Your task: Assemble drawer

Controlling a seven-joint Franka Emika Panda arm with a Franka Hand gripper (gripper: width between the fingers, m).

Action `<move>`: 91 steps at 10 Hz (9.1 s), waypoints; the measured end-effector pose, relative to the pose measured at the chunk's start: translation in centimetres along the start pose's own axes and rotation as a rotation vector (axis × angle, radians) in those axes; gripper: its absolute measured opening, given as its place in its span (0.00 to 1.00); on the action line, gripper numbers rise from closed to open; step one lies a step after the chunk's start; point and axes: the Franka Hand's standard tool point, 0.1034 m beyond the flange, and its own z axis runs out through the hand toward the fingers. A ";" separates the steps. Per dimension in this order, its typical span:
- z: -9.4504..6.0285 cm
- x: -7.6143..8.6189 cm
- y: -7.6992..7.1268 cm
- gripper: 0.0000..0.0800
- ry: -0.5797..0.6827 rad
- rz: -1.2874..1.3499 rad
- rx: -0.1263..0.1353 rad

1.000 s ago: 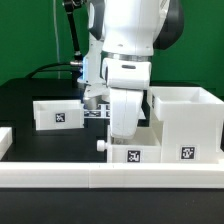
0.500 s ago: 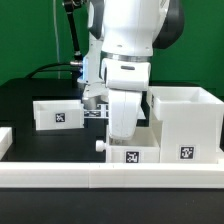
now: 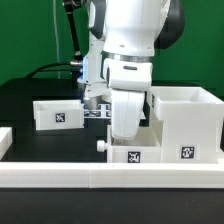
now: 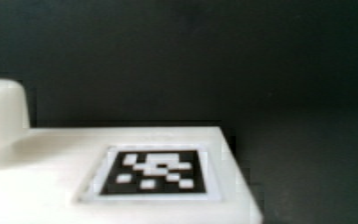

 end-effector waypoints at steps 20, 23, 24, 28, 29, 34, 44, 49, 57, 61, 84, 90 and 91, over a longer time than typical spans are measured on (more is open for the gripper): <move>0.2 -0.4 -0.1 0.05 -0.012 -0.025 -0.010; 0.2 -0.5 -0.1 0.05 -0.015 -0.024 0.001; 0.2 -0.5 -0.1 0.05 -0.015 -0.024 0.001; 0.1 -0.3 -0.3 0.05 -0.017 -0.032 0.005; 0.1 -0.3 -0.3 0.05 -0.016 -0.023 0.006; 0.2 -0.4 -0.4 0.05 -0.017 -0.068 0.002; 0.2 0.1 -0.2 0.05 -0.016 0.004 -0.007; 0.2 0.8 -0.3 0.05 -0.012 0.093 -0.013; 0.2 0.8 -0.3 0.05 -0.012 0.103 -0.013; -0.4 1.5 0.1 0.63 -0.012 0.113 -0.020; -2.4 -7.3 3.8 0.81 0.053 0.026 -0.204; -0.8 -4.0 3.7 0.81 0.071 0.073 -0.187; -0.6 -3.4 4.1 0.81 0.072 0.071 -0.183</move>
Offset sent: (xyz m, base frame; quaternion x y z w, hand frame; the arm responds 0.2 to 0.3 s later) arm 0.0000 0.0000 0.0000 0.0000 0.0000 0.0000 1.0000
